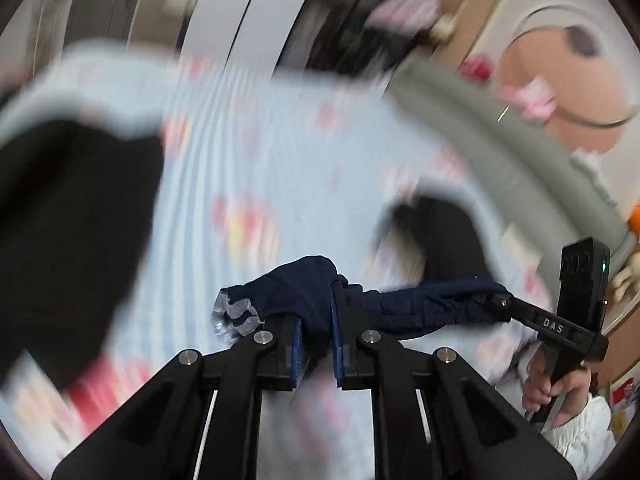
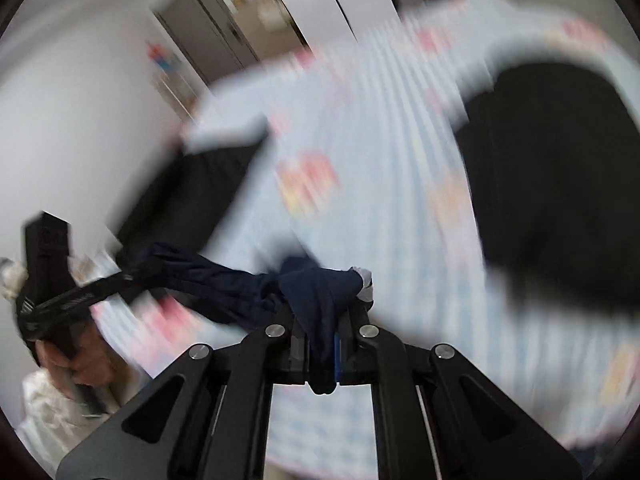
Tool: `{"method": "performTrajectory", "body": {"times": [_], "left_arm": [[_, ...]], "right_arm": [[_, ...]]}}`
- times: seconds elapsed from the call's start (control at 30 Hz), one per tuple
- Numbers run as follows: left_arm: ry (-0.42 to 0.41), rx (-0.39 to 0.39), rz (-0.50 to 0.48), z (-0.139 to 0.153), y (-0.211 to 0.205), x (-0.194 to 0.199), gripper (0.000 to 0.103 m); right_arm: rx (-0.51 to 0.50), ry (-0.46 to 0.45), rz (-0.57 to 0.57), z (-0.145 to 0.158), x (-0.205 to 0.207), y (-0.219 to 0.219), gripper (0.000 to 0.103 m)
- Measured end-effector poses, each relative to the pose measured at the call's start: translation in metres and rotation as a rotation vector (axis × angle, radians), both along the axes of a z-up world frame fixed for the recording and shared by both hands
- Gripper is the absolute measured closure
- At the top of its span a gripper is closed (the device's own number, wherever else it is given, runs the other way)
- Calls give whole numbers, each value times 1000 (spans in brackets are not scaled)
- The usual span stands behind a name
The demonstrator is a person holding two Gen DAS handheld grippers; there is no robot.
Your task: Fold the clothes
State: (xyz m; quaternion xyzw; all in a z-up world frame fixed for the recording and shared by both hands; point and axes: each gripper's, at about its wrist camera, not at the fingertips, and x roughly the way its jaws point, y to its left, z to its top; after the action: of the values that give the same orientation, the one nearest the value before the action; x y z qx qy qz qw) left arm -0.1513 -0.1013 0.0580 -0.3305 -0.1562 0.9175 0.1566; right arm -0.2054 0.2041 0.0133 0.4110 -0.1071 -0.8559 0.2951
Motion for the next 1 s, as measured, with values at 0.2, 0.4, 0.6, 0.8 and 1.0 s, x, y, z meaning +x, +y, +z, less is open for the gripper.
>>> {"method": "performTrajectory", "body": {"times": [0.2,0.4,0.6,0.8,1.0], "left_arm": [[212,9,10,77,-13,33,91],[-166,89,44,-77,-13,33,91],[-503,77,90,-209,-4,54,87],[-545,186,118,-230,-15,57,69],[-509,111,105,-218,-1,57,90]], "right_arm": [[-215,308,-59,113,25,19,97],[-175,1,-81,9,30,24,96],[-43,-410,-108,-144,51,26,93],[102,-320,-123,-145,57,18,69],[176,-316,-51,-152,47,4,95]]}}
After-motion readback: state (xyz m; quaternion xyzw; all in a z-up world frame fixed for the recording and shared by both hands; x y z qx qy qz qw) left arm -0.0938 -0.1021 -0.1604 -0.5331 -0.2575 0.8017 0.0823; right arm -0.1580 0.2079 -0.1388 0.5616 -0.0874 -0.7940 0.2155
